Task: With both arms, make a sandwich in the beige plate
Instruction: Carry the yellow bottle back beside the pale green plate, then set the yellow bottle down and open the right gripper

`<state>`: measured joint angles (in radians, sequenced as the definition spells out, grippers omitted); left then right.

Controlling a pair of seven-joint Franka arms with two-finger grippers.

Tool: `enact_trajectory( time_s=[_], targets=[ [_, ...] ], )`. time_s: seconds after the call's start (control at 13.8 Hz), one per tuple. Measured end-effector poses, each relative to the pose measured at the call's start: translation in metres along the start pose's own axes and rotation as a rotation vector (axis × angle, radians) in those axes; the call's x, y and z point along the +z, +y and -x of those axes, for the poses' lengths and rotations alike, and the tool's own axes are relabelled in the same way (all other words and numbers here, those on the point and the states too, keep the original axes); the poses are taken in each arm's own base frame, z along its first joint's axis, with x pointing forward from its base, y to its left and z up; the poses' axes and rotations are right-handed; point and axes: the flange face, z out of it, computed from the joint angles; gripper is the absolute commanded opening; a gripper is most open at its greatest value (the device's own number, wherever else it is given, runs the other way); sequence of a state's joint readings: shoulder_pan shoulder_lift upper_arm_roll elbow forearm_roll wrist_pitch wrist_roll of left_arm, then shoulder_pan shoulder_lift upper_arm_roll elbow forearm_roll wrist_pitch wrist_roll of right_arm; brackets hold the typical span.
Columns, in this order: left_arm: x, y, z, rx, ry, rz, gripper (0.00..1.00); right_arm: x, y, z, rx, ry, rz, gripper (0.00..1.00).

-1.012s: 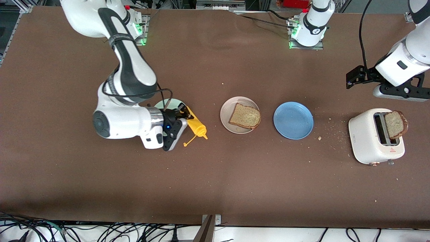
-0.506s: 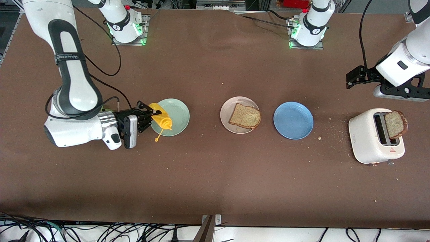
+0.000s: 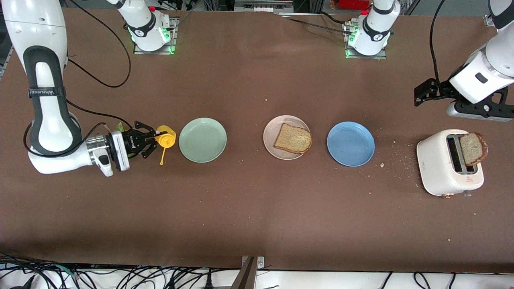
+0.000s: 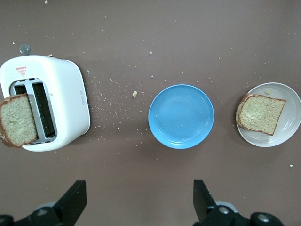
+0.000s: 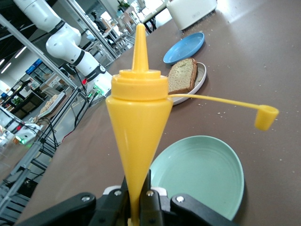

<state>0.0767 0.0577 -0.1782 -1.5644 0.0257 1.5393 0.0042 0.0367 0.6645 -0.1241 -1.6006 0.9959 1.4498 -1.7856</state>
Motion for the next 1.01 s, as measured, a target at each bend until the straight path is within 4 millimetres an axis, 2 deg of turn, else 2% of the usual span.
enact_trajectory(
  time_s=[0.22, 0.43, 0.65, 1.01],
  targets=[
    [0.002, -0.001, -0.001, -0.002, -0.003, 0.001, 1.0, 0.002, 0.012, 0.047, -0.143, 0.058, -0.032, 0.0],
    [0.005, -0.002, -0.003, -0.002, -0.009, 0.002, 1.0, -0.002, 0.015, 0.08, -0.284, 0.101, -0.048, 0.0],
    [0.008, -0.002, -0.004, -0.002, -0.014, 0.003, 1.0, 0.0, 0.019, 0.102, -0.397, 0.123, -0.047, 0.0],
    [0.009, -0.003, -0.005, -0.003, -0.016, 0.003, 1.0, 0.015, 0.028, 0.128, -0.507, 0.141, -0.056, 0.0]
  ],
)
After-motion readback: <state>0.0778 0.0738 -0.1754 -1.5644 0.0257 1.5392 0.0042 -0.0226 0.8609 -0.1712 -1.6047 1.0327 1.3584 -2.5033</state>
